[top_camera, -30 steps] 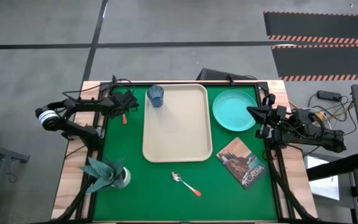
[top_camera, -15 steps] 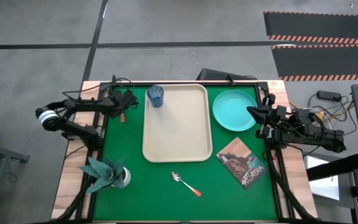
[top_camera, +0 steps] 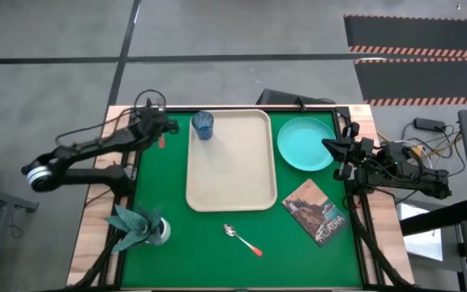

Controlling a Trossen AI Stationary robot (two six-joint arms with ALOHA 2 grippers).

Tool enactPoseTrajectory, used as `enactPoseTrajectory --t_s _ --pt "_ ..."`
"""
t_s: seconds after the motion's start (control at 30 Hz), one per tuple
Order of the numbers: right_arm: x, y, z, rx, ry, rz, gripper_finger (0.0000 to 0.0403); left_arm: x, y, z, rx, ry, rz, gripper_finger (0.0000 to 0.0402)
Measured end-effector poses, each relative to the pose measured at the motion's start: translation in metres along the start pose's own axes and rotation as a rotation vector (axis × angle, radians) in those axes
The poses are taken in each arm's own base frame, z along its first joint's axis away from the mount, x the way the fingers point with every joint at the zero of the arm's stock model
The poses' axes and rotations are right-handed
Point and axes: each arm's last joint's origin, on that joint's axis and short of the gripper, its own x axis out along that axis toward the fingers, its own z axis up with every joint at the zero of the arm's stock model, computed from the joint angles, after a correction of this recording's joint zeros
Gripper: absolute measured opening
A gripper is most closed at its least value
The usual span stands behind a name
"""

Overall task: Pick and place plate/cup/fork/spoon on tray
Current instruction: Put the orange fork on the left of the white serving tray

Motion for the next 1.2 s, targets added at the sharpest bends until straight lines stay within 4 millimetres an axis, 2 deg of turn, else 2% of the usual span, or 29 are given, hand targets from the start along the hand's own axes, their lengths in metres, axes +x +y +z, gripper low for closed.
enactPoseTrajectory --t_s 0.2,0.5,0.67,0.8,0.93,1.03,1.2 --pt "0.0 0.0 0.0 -0.006 0.0 0.0 0.0009 -0.037 -0.006 0.012 -0.055 -0.129 -0.219 0.0004" --pt "0.0 0.0 0.0 -0.005 -0.004 -0.001 0.0009 -0.085 -0.039 0.02 0.038 -0.354 -0.609 0.0004" --pt "0.0 0.0 0.001 -0.005 -0.006 0.001 0.0009 -0.103 -0.062 0.011 0.141 -0.409 -0.827 0.0004" --pt "0.0 0.001 0.001 -0.005 -0.011 0.028 0.0009 -0.115 -0.081 0.0 0.219 -0.417 -1.109 0.0004" --pt "0.002 0.004 0.005 -0.002 -0.056 0.132 0.0009 -0.125 -0.097 -0.013 0.3 -0.445 -1.35 0.0004" --pt "0.007 0.008 0.007 -0.003 -0.098 0.24 0.0009 -0.129 -0.107 -0.021 0.321 -0.485 -1.468 0.0004" --pt "0.025 0.014 0.004 -0.007 -0.104 0.335 0.0009 -0.13 -0.12 -0.04 0.361 -0.444 -1.622 0.0004"
